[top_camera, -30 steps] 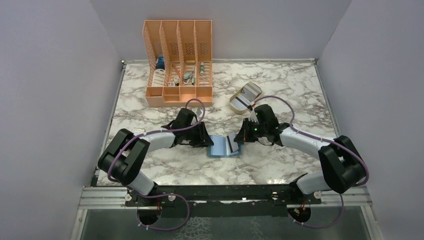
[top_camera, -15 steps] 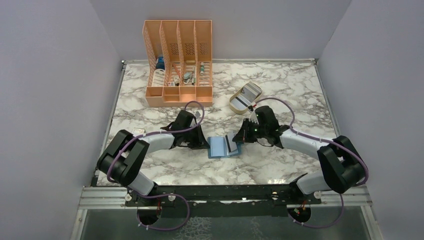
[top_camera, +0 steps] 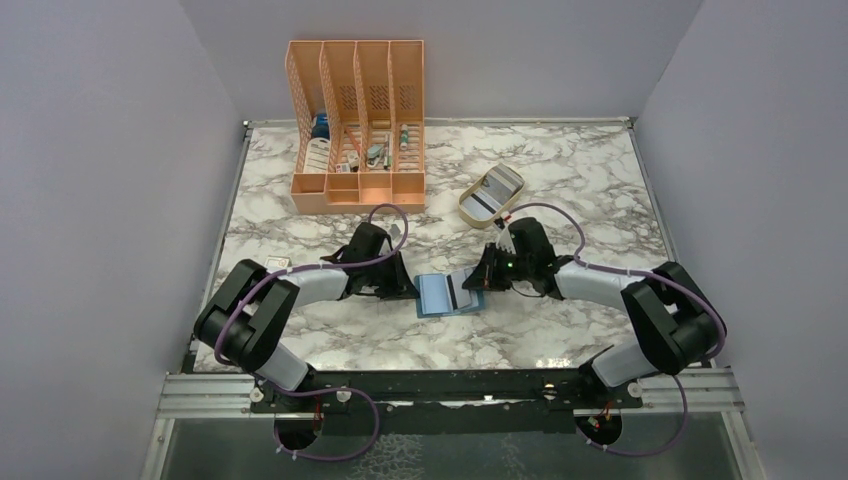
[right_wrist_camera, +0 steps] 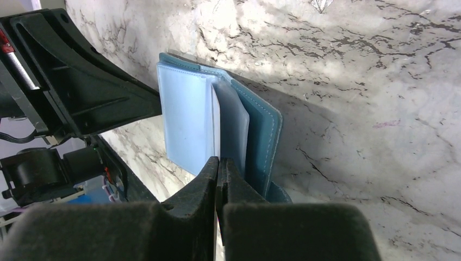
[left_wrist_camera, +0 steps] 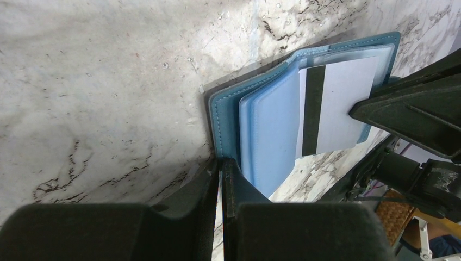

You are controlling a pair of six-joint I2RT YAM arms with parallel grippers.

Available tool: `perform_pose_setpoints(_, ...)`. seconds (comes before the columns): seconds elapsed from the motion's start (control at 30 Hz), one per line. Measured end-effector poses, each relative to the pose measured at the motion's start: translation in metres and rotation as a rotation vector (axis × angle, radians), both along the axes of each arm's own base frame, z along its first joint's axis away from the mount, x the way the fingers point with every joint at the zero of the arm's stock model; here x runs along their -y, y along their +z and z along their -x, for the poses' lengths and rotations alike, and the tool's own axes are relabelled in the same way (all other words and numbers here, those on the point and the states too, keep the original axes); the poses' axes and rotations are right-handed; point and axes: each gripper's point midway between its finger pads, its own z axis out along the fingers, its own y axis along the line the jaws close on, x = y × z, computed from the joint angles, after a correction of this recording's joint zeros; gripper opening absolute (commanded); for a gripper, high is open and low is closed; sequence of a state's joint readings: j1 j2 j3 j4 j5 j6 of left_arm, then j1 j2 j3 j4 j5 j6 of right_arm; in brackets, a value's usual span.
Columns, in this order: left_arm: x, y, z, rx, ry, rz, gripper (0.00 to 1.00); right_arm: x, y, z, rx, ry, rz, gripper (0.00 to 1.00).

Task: Put the credit cards into the card holder
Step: Insert the credit card into the card holder.

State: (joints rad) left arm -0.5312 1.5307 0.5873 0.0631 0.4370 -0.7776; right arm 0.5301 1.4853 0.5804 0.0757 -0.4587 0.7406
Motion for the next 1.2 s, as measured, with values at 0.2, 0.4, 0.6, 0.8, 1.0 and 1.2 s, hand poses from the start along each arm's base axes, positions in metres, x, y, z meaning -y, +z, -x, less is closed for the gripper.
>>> perform_pose_setpoints(0.2,0.000,0.000,0.000,0.001,0.000,0.005,0.10,-0.003,0.000,-0.001,0.003,0.006,-0.015,0.01)
perform_pose_setpoints(0.4,0.002,0.000,-0.001,-0.004,0.002,0.013,0.10,-0.005,-0.006,0.000,-0.012,0.012,-0.018,0.01)
perform_pose_setpoints(0.6,0.003,0.000,0.000,-0.007,0.007,0.023,0.10,-0.006,-0.006,0.000,-0.014,-0.001,-0.038,0.01)
perform_pose_setpoints(0.8,0.003,0.000,0.000,-0.012,0.014,0.028,0.10,-0.007,-0.006,0.000,-0.020,-0.019,-0.058,0.01)
perform_pose_setpoints(1.0,0.004,0.000,0.003,-0.023,0.023,0.046,0.10,-0.008,-0.004,-0.002,-0.019,-0.026,-0.067,0.01)
perform_pose_setpoints(1.2,0.004,-0.001,0.007,-0.031,0.033,0.060,0.10,-0.012,-0.002,0.000,-0.022,-0.026,-0.079,0.01)
